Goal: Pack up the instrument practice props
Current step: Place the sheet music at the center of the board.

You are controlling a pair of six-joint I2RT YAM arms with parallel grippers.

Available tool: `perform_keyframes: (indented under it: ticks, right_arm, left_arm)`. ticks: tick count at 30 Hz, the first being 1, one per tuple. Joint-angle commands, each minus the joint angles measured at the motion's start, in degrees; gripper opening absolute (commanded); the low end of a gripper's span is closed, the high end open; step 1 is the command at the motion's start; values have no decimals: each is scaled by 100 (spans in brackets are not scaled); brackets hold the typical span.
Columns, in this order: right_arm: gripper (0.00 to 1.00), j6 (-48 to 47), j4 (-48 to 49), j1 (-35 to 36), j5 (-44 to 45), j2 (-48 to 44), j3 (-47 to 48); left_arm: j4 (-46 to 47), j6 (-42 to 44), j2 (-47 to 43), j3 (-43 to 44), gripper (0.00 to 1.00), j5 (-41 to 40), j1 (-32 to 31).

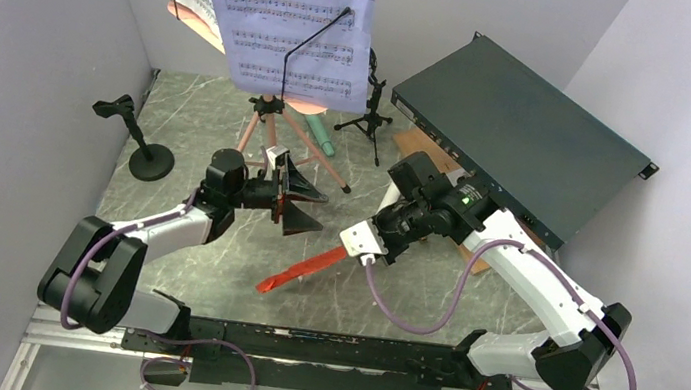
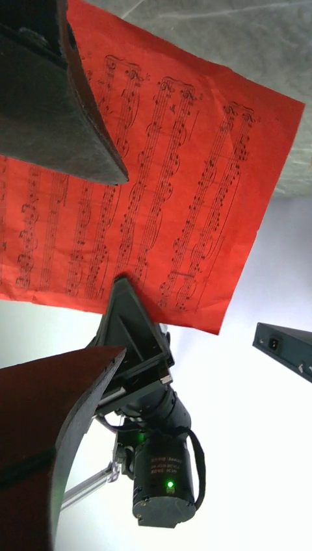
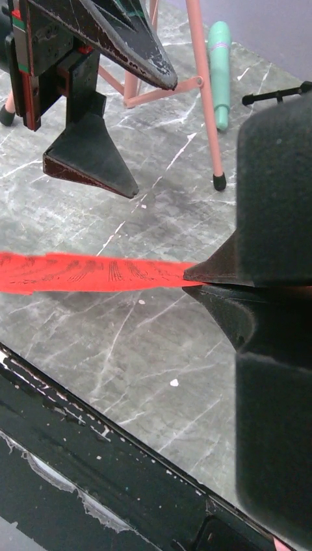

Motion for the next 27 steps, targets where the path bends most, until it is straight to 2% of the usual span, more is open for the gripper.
perform_keyframes:
  ticks: [1, 5, 7, 10, 15, 19, 24, 27]
  right_arm:
    - [0, -9, 253, -3, -119, -233, -9]
    - [0, -44, -80, 1, -249, -191, 605]
    - [0, -51, -349, -1, -375, -135, 1076]
    - [0, -13, -540, 5, -391, -37, 1688]
    - [0, 220, -412, 6, -214, 120, 2138]
    - [0, 315, -29, 13, -122, 39, 1531]
    - [0, 378, 736, 10, 183, -226, 71]
    - [0, 364, 1068, 8, 346, -300, -477]
  left_arm:
    - [-506, 231, -369, 324, 98, 354, 16]
    - [-1997, 1215, -426, 558, 99, 254, 191]
    - [-1704, 1021, -303, 344, 99, 325, 319]
    - [-756, 383, 29, 88, 99, 477, 350]
    - [-408, 73, 167, 118, 100, 660, 346]
    - [572, -698, 274, 38, 100, 766, 346]
    - [2211, -1747, 496, -223, 99, 710, 312]
    - [2570, -1979, 549, -237, 92, 703, 302]
